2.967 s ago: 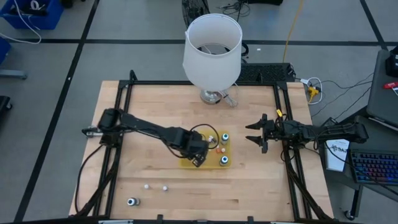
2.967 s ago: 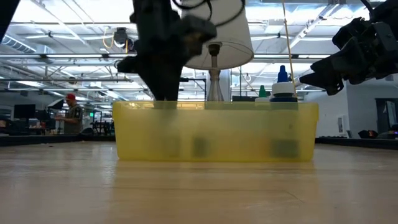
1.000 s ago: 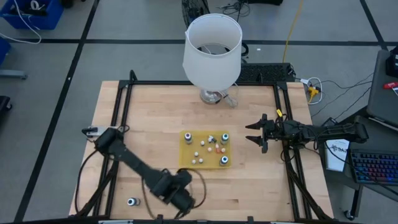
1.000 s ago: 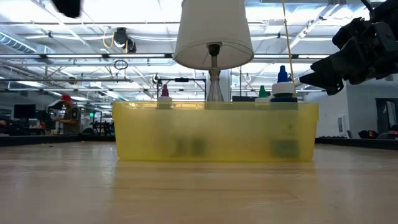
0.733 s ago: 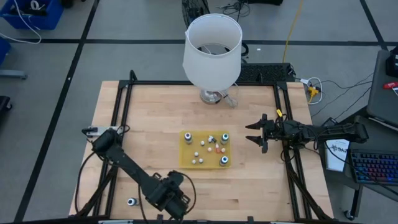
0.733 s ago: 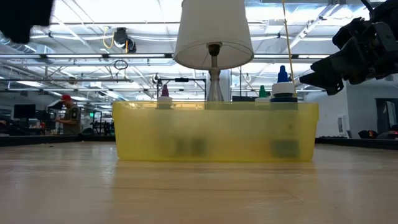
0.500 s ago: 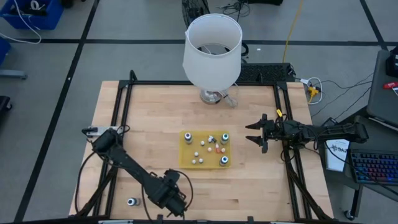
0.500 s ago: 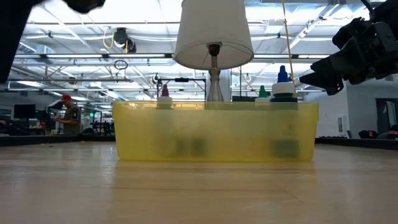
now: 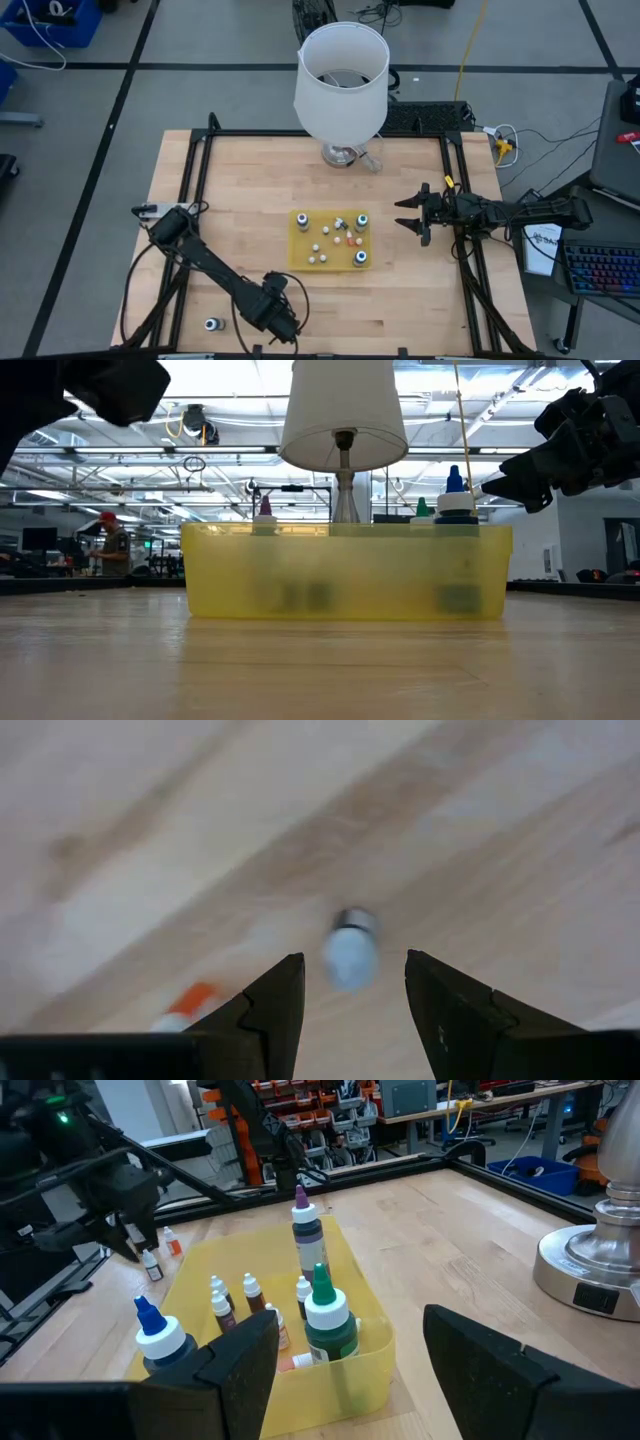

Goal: Pick & Place food coloring
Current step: Put the blue food coloring bottle into the yellow bin

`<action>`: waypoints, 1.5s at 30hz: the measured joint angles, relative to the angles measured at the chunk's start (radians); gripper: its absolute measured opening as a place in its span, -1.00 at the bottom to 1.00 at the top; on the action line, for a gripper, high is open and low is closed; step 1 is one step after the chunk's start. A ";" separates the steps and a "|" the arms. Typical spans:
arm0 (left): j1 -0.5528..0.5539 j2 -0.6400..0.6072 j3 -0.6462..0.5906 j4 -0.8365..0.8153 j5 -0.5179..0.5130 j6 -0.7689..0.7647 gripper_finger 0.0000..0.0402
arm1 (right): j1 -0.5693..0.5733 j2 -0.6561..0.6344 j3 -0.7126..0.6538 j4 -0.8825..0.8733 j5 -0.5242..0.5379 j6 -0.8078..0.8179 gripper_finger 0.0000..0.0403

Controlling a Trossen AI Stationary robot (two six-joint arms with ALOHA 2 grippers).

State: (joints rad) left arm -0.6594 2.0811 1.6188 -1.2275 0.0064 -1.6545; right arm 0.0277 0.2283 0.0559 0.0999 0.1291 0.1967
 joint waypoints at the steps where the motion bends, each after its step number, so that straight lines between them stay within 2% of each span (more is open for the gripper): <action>1: 0.000 0.000 -0.012 0.031 0.006 0.002 -0.13 | 0.000 0.000 0.000 0.000 0.000 0.000 0.18; 6: 0.007 0.000 -0.067 0.132 0.020 0.030 -0.13 | 0.000 0.000 0.000 0.000 0.000 0.000 0.18; 14: 0.023 0.000 -0.075 0.111 0.024 0.037 -0.13 | 0.000 0.000 0.000 0.000 0.000 0.000 0.18; 18: 0.024 0.000 -0.075 0.112 0.074 0.036 -0.13 | 0.000 0.000 0.000 0.000 0.000 0.000 0.18; 29: 0.024 0.000 -0.075 0.117 0.079 0.036 -0.14 | 0.000 0.000 0.000 0.000 0.000 0.000 0.18; 33: 0.024 0.000 -0.075 0.119 0.090 0.035 -0.32 | 0.000 0.000 0.000 0.000 0.000 0.000 0.18; 38: 0.024 -0.001 -0.074 0.120 0.063 0.050 -0.74 | 0.000 0.000 0.000 0.000 0.000 0.000 0.18; 45: 0.035 -0.004 -0.047 0.119 0.010 0.155 -0.74 | 0.000 0.000 0.000 0.000 0.000 0.000 0.18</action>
State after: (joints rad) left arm -0.6249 2.0768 1.5717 -1.1082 0.0162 -1.4992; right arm 0.0277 0.2283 0.0559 0.0998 0.1291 0.1967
